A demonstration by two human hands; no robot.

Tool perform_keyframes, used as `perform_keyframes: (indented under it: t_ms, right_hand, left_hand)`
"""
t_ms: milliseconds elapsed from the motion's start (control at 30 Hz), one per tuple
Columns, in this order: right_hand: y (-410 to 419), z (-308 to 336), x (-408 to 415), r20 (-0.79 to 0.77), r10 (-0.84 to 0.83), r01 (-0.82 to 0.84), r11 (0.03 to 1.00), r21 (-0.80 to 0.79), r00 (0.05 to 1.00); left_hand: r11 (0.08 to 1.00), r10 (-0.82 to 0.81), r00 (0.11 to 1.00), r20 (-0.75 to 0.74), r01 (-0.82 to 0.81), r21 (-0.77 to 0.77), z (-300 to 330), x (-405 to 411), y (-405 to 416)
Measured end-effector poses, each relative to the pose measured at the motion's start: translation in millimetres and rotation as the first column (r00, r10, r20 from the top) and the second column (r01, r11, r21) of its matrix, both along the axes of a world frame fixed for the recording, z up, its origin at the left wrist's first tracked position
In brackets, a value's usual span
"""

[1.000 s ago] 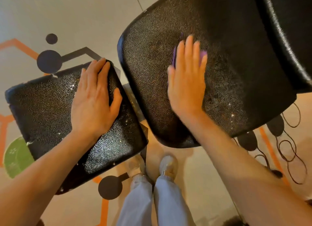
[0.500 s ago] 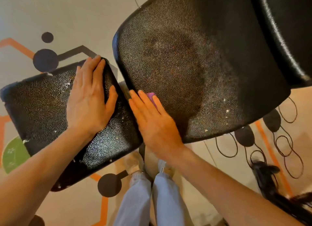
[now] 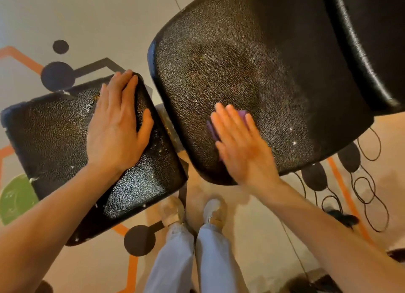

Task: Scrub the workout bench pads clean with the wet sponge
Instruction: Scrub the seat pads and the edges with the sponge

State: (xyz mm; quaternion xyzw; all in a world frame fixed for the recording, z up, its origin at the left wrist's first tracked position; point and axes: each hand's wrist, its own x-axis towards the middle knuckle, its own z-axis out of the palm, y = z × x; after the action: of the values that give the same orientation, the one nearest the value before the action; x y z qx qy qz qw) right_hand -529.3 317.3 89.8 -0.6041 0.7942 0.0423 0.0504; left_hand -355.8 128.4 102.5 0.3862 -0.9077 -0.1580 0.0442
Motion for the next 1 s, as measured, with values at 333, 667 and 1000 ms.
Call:
perform_keyframes:
  t_ms: [333, 667, 1000]
  right_hand:
    - [3.4, -0.8, 44.6, 0.126, 0.036, -0.026, 0.996, -0.082, 0.991]
    - [4.7, 2.1, 16.2, 0.018, -0.414, 0.413, 0.903, -0.116, 0.910]
    - [51.8, 17.5, -70.3, 0.009, -0.598, 0.595, 0.796, -0.115, 0.802]
  left_hand:
    - [1.000, -0.005, 1.000, -0.012, 0.005, 0.017, -0.6, 0.0, 0.3]
    - [0.999, 0.020, 1.000, -0.016, -0.020, 0.045, 3.0, -2.8, 3.0]
    - [0.980, -0.155, 0.988, 0.026, 0.151, 0.129, 8.8, 25.3, 77.2]
